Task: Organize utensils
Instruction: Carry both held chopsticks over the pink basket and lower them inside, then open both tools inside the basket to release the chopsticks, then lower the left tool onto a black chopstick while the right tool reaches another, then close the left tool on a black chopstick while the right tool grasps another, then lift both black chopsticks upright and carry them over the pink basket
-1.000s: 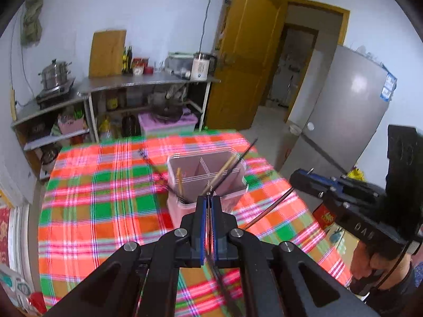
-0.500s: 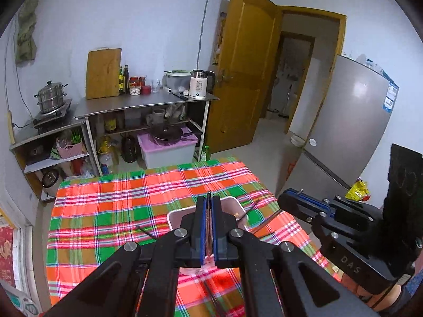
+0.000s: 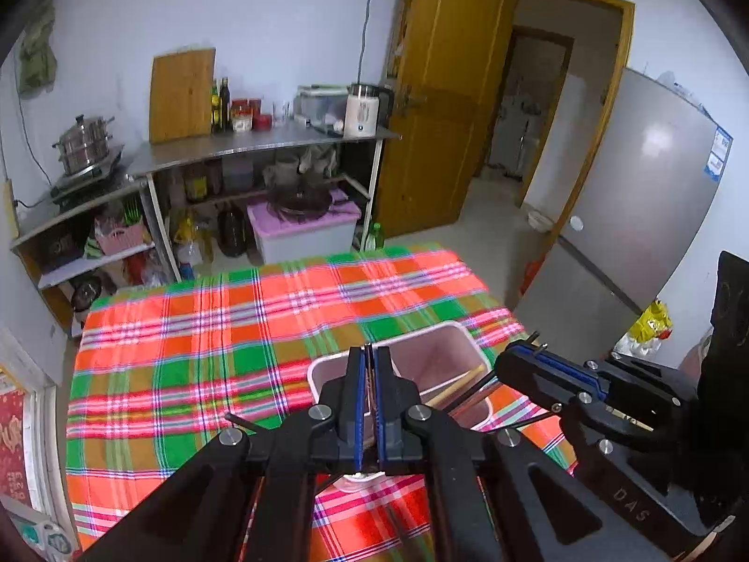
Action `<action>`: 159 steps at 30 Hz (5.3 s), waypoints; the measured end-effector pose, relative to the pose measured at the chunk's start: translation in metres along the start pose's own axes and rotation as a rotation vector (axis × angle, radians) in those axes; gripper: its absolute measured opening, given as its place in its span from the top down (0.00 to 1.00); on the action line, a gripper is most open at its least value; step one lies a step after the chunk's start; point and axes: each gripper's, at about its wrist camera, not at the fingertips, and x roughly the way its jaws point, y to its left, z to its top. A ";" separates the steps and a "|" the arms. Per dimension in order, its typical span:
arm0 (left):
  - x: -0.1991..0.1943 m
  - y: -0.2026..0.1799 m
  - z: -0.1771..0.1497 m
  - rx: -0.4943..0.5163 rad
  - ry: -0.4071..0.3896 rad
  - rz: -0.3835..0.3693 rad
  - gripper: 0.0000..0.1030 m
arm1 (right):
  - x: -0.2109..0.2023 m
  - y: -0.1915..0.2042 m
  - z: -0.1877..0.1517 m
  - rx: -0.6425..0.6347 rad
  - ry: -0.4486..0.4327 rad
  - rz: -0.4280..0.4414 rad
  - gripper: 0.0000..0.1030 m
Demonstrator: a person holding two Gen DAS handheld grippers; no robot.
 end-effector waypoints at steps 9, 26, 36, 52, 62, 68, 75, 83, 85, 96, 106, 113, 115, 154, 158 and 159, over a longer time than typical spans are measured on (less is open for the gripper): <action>0.018 0.011 -0.010 -0.003 0.040 0.017 0.97 | 0.023 -0.011 -0.018 0.022 0.077 -0.009 0.96; -0.057 0.002 -0.013 -0.012 -0.111 0.016 0.96 | -0.038 -0.007 -0.010 0.025 -0.023 -0.014 0.92; -0.106 -0.010 -0.085 -0.019 -0.177 0.017 0.95 | -0.091 -0.003 -0.053 0.035 -0.044 0.012 0.92; -0.036 -0.002 -0.219 -0.155 0.059 -0.050 0.94 | -0.075 -0.018 -0.160 0.114 0.144 0.033 0.92; -0.002 -0.015 -0.237 -0.162 0.127 -0.069 0.81 | -0.058 -0.022 -0.187 0.133 0.203 0.039 0.91; 0.023 -0.027 -0.237 -0.140 0.162 -0.045 0.80 | -0.053 -0.023 -0.194 0.143 0.216 0.049 0.91; 0.053 -0.032 -0.242 -0.139 0.225 0.005 0.79 | -0.053 -0.033 -0.195 0.162 0.214 0.042 0.91; 0.058 -0.040 -0.241 -0.130 0.210 0.045 0.69 | -0.055 -0.040 -0.197 0.181 0.204 0.042 0.91; 0.060 -0.046 -0.239 -0.108 0.216 0.063 0.65 | -0.055 -0.041 -0.197 0.183 0.203 0.040 0.91; 0.051 -0.036 -0.246 -0.086 0.214 0.136 0.74 | -0.059 -0.043 -0.196 0.191 0.193 0.046 0.91; 0.027 0.018 -0.254 -0.165 0.213 0.134 0.85 | -0.029 -0.019 -0.192 0.158 0.242 0.082 0.91; 0.018 0.055 -0.255 -0.222 0.222 0.115 0.85 | 0.022 0.000 -0.187 0.102 0.326 0.069 0.91; 0.018 0.064 -0.252 -0.263 0.227 0.090 0.85 | 0.035 0.002 -0.187 0.093 0.347 0.048 0.91; -0.019 0.041 -0.193 -0.203 0.100 0.148 0.96 | 0.022 0.026 -0.128 0.037 0.260 0.044 0.95; -0.042 0.033 -0.175 -0.184 0.045 0.127 0.96 | 0.004 0.028 -0.114 0.038 0.201 0.052 0.95; -0.048 0.031 -0.171 -0.180 0.031 0.123 0.96 | 0.000 0.028 -0.111 0.039 0.188 0.055 0.95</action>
